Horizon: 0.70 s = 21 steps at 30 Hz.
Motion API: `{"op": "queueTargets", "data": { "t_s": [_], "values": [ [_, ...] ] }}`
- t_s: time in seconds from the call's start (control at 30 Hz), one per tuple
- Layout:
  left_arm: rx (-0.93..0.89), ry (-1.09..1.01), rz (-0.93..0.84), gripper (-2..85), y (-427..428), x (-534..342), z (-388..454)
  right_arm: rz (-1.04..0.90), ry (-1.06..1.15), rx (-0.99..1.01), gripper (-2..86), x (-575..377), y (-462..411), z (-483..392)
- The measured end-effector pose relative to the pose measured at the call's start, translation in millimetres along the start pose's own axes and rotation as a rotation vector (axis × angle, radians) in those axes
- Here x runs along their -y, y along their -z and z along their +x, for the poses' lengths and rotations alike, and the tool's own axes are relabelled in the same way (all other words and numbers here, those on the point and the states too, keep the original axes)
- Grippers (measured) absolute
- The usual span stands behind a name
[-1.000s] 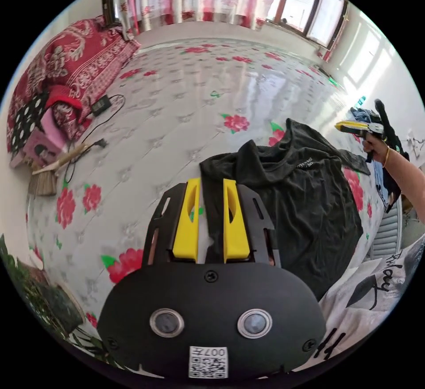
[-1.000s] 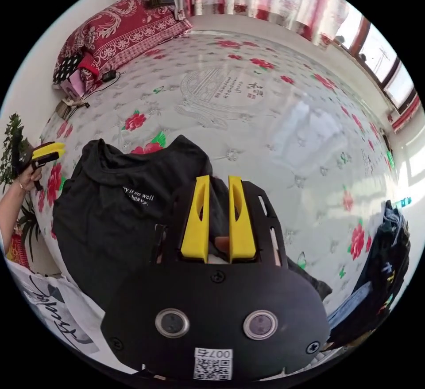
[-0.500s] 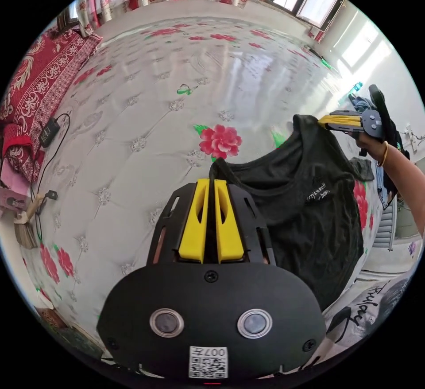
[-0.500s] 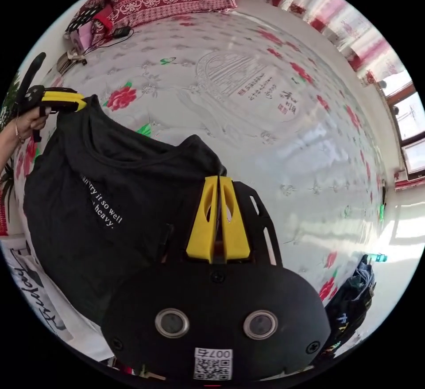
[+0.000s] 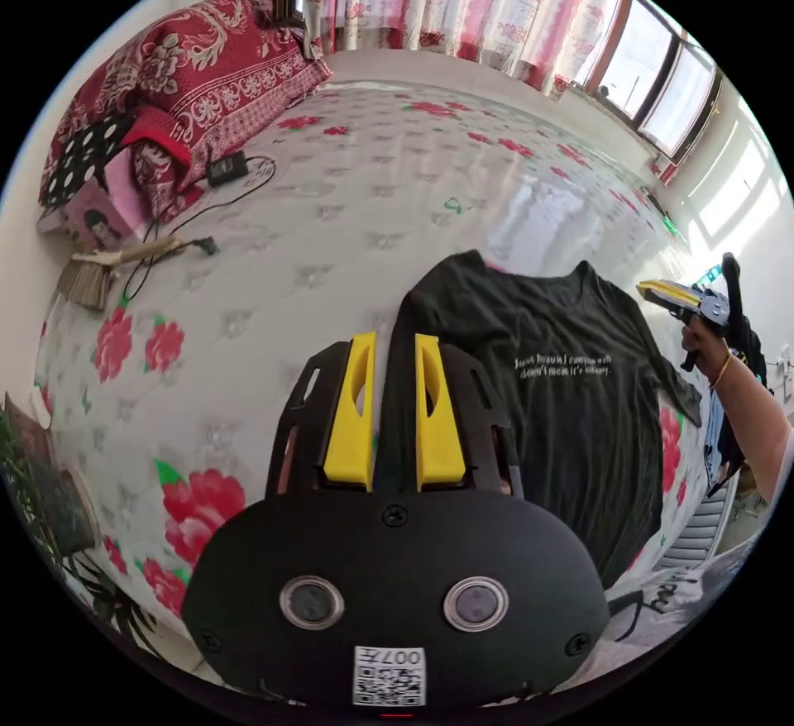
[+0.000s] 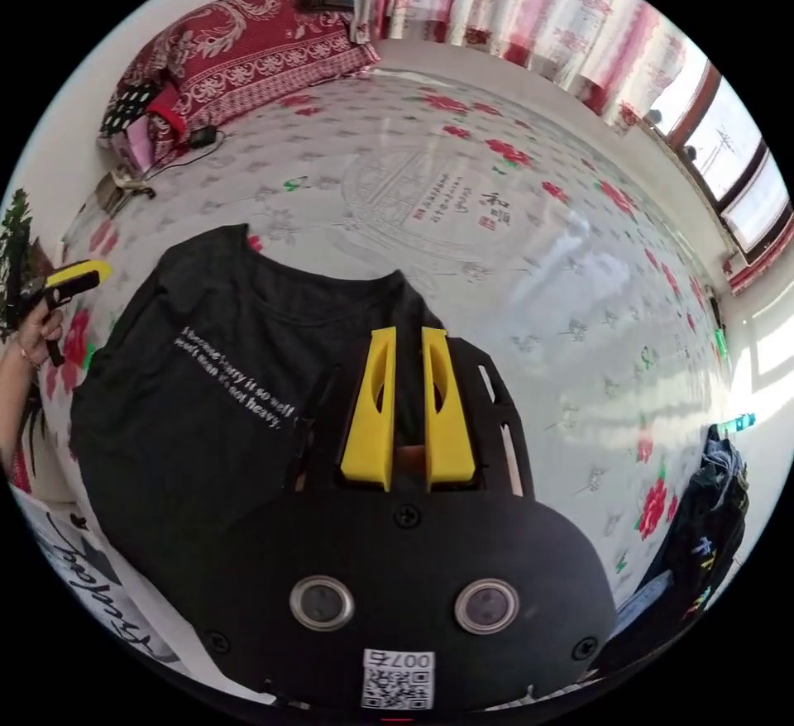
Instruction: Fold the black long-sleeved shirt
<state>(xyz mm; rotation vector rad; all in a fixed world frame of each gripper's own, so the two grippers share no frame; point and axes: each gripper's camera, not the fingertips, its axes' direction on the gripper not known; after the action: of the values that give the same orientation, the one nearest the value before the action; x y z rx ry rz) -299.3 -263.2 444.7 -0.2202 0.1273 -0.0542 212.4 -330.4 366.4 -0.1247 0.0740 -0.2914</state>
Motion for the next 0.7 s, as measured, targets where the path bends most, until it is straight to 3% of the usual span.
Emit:
{"op": "queueTargets", "data": {
  "t_s": [0.17,0.3,0.4,0.57,0.7],
  "values": [
    [0.041,0.087,-0.167,8.7,8,-92,-24,0.024,0.026,0.206,0.9,-62,30,-76],
    [0.048,0.012,-0.268,8.8,-5,-116,-8,-0.052,0.078,0.217,0.4,-113,47,-111],
    [0.055,-0.061,-0.23,2.1,-5,-112,1,-0.095,0.088,0.192,0.2,-146,70,-120],
    [0.159,-0.105,-0.181,0.0,18,-84,-32,-0.111,-0.031,0.14,0.1,-195,121,-95],
    [0.352,0.053,-0.067,2.3,76,-57,-106,-0.125,-0.101,0.05,0.1,-233,146,-74]
  ]
}}
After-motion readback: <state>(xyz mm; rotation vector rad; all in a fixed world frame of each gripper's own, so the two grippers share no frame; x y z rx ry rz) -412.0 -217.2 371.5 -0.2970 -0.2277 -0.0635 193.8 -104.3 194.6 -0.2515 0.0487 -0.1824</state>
